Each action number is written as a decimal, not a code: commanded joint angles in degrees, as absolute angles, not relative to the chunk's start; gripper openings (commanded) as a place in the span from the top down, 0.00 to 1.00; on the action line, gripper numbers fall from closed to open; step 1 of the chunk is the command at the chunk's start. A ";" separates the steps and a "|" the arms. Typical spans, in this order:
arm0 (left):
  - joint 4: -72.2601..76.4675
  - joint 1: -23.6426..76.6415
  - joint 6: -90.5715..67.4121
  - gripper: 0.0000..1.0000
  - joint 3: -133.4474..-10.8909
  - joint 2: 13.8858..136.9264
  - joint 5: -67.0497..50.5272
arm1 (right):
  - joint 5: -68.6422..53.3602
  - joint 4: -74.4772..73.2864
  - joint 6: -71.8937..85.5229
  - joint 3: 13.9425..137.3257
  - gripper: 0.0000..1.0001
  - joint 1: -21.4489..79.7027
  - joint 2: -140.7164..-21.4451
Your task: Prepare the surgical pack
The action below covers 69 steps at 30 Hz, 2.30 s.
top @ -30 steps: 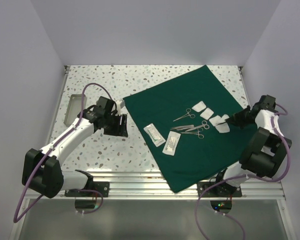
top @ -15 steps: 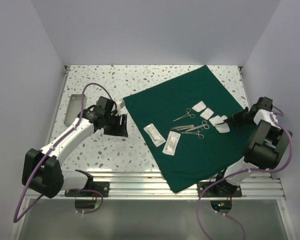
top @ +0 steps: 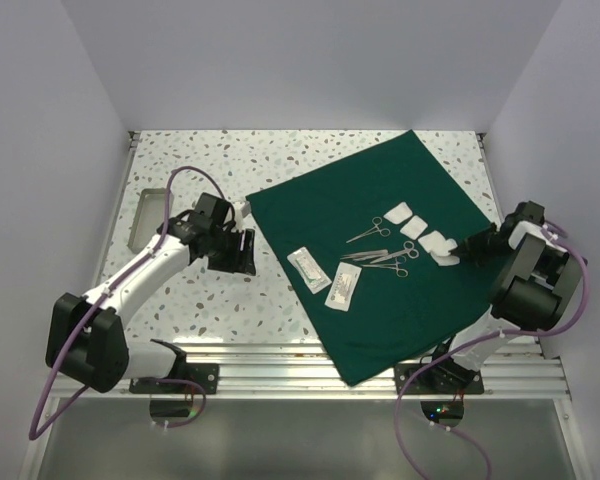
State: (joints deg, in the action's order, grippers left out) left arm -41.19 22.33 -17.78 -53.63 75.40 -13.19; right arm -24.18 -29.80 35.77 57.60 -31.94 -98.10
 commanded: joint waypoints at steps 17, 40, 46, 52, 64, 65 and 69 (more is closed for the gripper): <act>-39.20 22.59 -16.87 0.37 -55.02 77.43 -13.62 | -21.53 -33.05 30.94 57.92 1.00 -33.13 -98.43; -38.41 22.59 -17.31 0.38 -54.93 78.66 -15.29 | -20.91 -34.46 27.77 55.46 0.61 -33.22 -97.38; -38.67 22.59 -17.14 0.38 -54.84 78.49 -15.21 | -21.88 -30.77 29.44 53.79 0.62 -33.22 -97.56; -39.02 22.59 -17.31 0.37 -54.93 78.40 -15.20 | -22.23 -29.18 30.41 54.49 0.66 -33.22 -97.21; -38.32 22.59 -17.67 0.38 -54.14 78.31 -15.82 | -23.20 -31.38 30.93 53.79 0.62 -33.13 -94.14; -38.32 22.59 -17.58 0.38 -54.23 78.31 -15.82 | -23.38 -31.12 31.11 53.01 0.62 -33.13 -93.87; -38.32 22.59 -17.32 0.37 -54.05 78.31 -15.82 | -24.34 -30.24 32.51 51.24 0.61 -33.05 -93.08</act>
